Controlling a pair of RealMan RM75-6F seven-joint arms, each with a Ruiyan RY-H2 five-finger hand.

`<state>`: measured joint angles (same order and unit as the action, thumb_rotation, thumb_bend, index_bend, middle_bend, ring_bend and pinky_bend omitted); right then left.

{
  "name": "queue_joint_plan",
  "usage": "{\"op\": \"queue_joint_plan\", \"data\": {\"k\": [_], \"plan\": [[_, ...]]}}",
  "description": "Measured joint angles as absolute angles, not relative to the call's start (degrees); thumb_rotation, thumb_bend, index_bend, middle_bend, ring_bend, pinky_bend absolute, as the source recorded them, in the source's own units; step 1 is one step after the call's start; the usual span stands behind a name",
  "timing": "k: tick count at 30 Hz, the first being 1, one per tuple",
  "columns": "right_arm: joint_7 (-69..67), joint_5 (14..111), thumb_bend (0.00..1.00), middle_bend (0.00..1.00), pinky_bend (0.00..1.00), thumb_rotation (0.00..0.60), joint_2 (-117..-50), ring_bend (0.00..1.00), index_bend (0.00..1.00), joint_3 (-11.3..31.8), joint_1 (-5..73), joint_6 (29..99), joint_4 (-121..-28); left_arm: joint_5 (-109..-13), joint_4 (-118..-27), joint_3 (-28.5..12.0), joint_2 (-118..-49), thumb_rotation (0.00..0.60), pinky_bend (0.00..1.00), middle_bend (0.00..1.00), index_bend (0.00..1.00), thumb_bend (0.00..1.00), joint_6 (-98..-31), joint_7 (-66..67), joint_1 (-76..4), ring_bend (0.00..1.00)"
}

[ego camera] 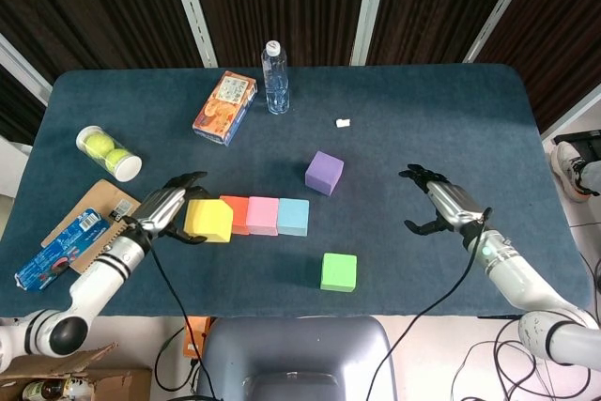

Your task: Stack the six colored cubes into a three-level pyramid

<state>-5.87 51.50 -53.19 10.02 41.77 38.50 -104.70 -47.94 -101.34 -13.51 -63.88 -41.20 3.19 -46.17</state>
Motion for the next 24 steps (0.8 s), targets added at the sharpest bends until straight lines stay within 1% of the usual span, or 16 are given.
{"op": "queue_joint_plan", "data": {"k": [4,9,15,24], "plan": [[-6.60,51.02,0.25,0.00,0.00,0.600,-53.01,0.00,0.12,10.21,41.82,37.87,-103.37,-40.81,-97.27,-13.66,-66.20,0.600,0.07,0.06,0.53,0.18,-38.77,6.15,-51.54,0.00],[-8.12,50.77,0.25,0.00,0.00,0.600,-53.00,0.00,0.12,10.45,41.73,36.60,-101.55,-36.62,-92.71,-12.92,-68.57,0.600,0.07,0.06,0.53,0.18,-36.36,7.41,-55.19,0.00],[-8.99,51.20,0.25,0.00,0.00,0.600,-53.20,0.00,0.12,10.52,41.63,35.47,-100.04,-35.20,-90.37,-11.91,-70.45,0.600,0.07,0.06,0.53,0.18,-35.33,7.28,-57.14,0.00],[-9.54,51.36,0.25,0.00,0.00,0.600,-54.23,0.00,0.12,10.37,41.86,34.21,-98.27,-35.19,-89.60,-11.81,-72.47,0.600,0.07,0.06,0.53,0.16,-36.64,6.61,-58.34,0.00]]}}
